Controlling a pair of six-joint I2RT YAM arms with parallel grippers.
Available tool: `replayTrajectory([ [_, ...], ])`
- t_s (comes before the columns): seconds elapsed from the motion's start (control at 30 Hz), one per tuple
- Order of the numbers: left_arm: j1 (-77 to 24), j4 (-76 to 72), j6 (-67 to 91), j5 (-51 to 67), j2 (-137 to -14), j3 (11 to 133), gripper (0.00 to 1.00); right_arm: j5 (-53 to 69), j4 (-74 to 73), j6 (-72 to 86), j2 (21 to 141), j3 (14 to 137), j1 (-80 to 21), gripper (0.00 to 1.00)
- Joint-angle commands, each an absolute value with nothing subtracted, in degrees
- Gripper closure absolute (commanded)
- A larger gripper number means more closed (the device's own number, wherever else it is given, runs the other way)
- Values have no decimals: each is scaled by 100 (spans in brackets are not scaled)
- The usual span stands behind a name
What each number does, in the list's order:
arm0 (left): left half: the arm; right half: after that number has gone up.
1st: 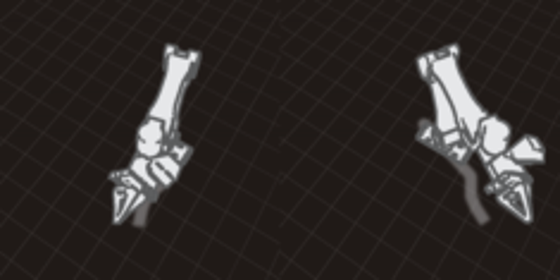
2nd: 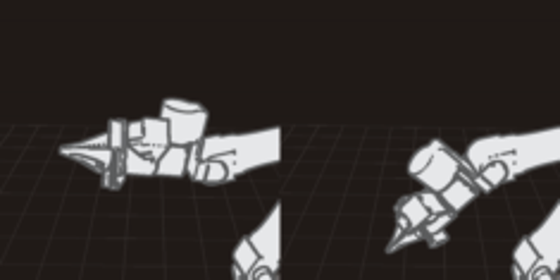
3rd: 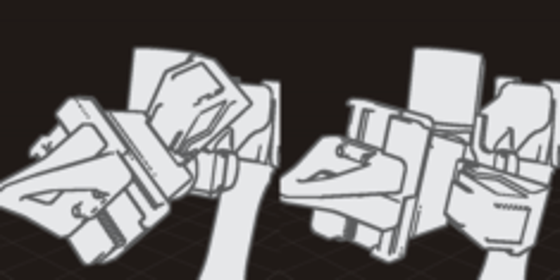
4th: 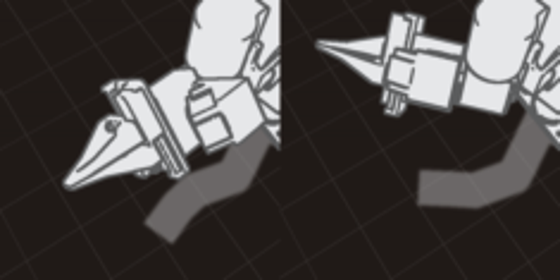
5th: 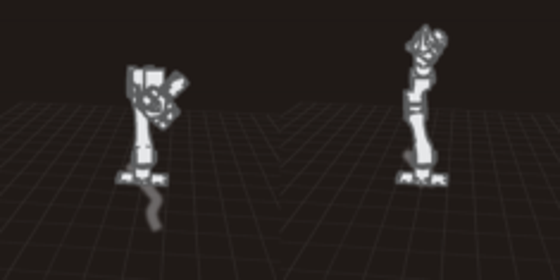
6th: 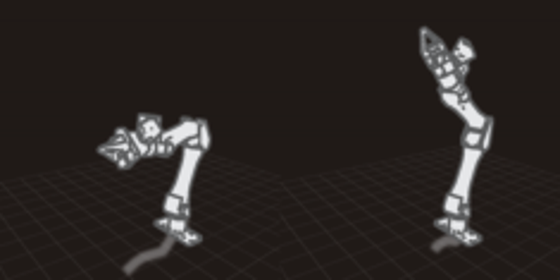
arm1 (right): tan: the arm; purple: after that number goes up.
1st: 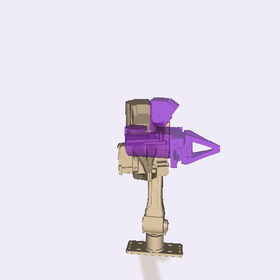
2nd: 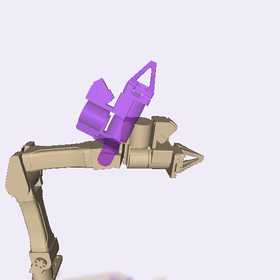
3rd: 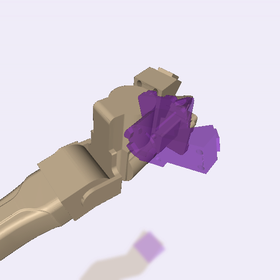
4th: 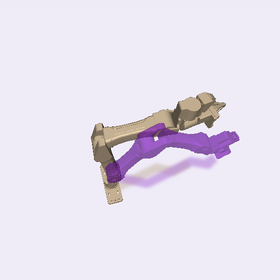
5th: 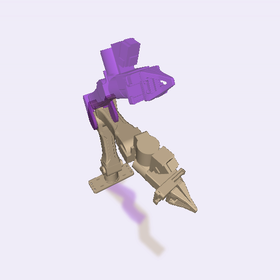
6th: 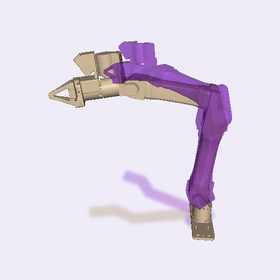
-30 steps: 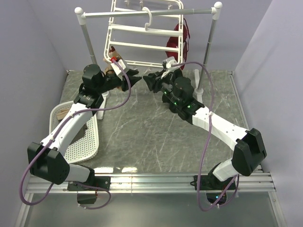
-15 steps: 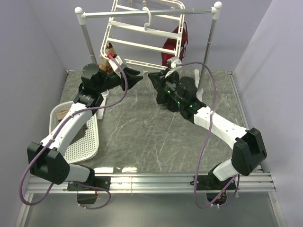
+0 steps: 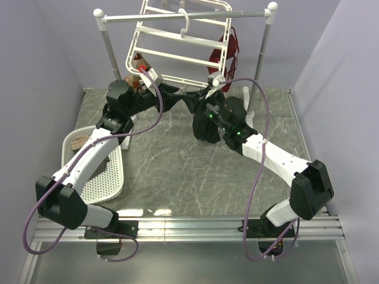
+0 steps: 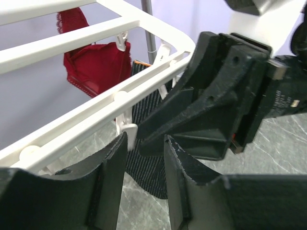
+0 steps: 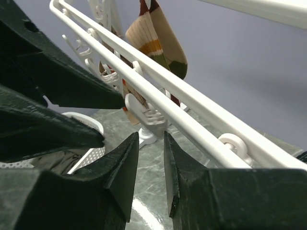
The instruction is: Clip the underwear to the hanger
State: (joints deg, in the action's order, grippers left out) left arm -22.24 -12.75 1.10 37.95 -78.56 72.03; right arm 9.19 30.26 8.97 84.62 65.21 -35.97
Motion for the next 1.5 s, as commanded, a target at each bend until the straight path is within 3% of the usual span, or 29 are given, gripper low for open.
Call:
replayTrajectory([
  [0.0,-2267,-1555,70,3657,-7963,7462,59,993,3349,800,8341,6521,-3577,65],
  [0.63,-2285,-1881,-35,3779,-8314,7743,58,1160,3410,615,8464,6530,-3542,59],
  [0.93,-2312,-1934,369,4060,-8385,7822,72,1213,3577,484,8560,6477,-3516,59],
  [1.2,-2312,-1890,711,4052,-8332,7875,95,1143,3665,466,8666,6513,-3516,59],
  [1.47,-2338,-1793,1125,3973,-8218,7822,97,1169,3788,510,8675,6486,-3516,63],
])
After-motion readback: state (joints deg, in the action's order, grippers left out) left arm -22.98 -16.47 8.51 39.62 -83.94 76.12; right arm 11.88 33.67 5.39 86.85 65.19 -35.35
